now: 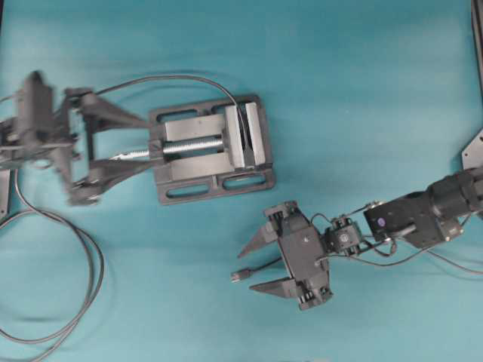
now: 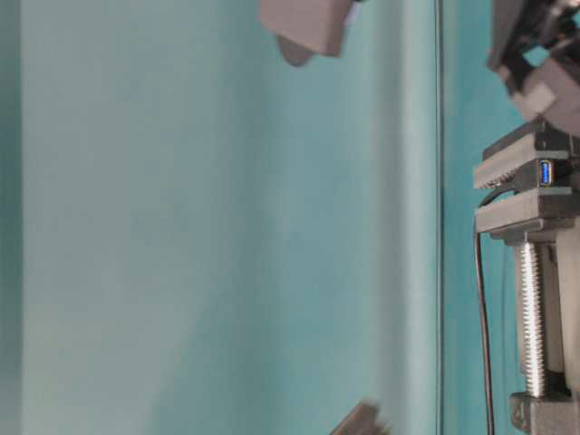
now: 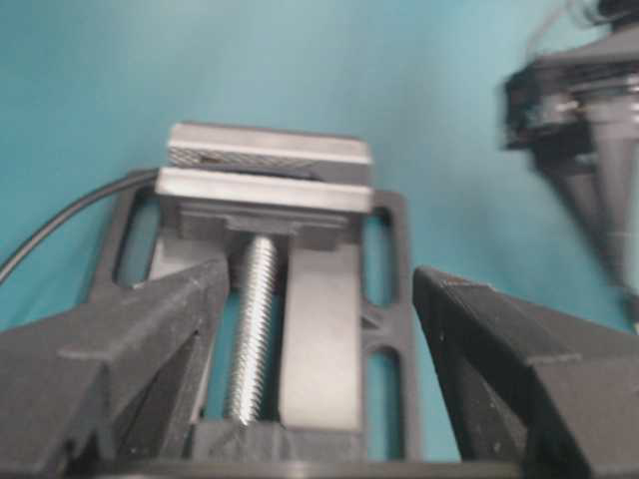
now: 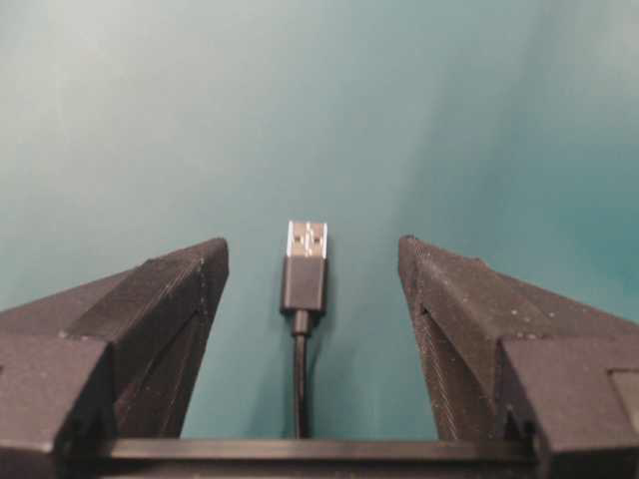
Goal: Insert the USB cable into the fixed female connector.
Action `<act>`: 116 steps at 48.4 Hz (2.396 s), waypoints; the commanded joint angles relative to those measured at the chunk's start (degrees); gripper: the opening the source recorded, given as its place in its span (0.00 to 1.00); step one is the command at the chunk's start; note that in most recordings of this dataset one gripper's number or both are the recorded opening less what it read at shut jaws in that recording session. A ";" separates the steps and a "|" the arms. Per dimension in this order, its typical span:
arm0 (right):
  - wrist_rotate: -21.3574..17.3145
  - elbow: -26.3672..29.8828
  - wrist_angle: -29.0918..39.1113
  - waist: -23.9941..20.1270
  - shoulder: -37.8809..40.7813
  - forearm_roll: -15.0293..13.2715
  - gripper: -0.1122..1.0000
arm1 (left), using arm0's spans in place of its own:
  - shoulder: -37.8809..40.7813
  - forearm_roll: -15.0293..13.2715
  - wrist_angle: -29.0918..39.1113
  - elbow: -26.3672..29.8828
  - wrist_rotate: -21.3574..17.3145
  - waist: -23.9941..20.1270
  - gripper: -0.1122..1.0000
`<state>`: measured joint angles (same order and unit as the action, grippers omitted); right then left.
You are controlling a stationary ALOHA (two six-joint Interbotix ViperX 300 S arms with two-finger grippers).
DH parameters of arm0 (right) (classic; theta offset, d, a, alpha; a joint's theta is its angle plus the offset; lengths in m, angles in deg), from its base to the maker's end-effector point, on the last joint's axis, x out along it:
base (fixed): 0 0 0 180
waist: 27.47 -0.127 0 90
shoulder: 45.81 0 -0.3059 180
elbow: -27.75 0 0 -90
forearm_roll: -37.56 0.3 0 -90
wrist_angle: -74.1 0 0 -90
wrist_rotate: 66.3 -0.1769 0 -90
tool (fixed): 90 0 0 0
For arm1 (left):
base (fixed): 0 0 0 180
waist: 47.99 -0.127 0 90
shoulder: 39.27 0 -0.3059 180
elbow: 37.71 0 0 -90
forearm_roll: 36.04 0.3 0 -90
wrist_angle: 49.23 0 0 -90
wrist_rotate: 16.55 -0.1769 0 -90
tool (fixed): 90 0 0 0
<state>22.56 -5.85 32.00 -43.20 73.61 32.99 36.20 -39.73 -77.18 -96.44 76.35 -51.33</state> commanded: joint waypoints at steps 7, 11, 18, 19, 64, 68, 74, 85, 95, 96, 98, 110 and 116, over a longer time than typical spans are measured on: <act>-0.09 2.37 1.41 0.35 1.23 1.67 0.75 | -19.42 0.00 6.94 -6.50 0.26 1.05 0.89; 0.00 2.37 1.41 0.35 1.32 2.02 0.75 | -27.69 0.09 10.99 -9.23 -0.18 1.49 0.89; -0.18 2.37 1.49 0.35 1.32 2.90 0.75 | -39.90 0.09 22.50 -13.18 0.26 1.67 0.89; -0.26 2.29 1.49 0.35 1.32 3.16 0.75 | -41.31 0.09 23.99 -13.54 0.26 1.67 0.89; -3.60 2.11 4.75 -3.43 1.76 9.40 0.64 | -39.29 0.79 17.05 -19.34 -0.97 2.55 0.89; -3.60 2.02 5.19 -3.78 1.67 9.40 0.63 | -39.29 0.88 17.05 -19.34 -0.97 2.64 0.89; -3.60 1.49 5.71 -4.04 1.67 9.40 0.63 | -39.29 0.88 17.05 -19.42 -0.97 2.55 0.89; -3.43 1.23 5.62 -4.92 1.67 9.23 0.47 | -39.29 0.88 17.05 -19.34 -1.05 2.55 0.89; -3.25 0.70 3.78 -5.71 1.67 8.09 0.36 | -39.29 0.79 17.14 -19.42 -1.05 2.55 0.89; -3.25 0.70 3.52 -5.80 1.67 8.00 0.37 | -39.29 0.79 17.14 -19.51 -0.97 2.55 0.89; -3.16 0.62 2.90 -5.80 1.67 7.82 0.37 | -39.29 0.88 17.23 -19.78 -0.88 2.55 0.89; -2.02 0.88 1.67 -5.80 1.67 7.65 0.36 | -39.37 0.79 17.49 -20.21 0.26 2.55 0.89; -1.14 0.44 -0.88 -5.80 1.76 7.65 0.32 | -39.37 0.79 17.49 -20.21 0.26 2.55 0.89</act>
<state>20.98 -5.58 32.79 -48.30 77.04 40.90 -3.96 -39.02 -59.43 -117.36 76.17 -48.87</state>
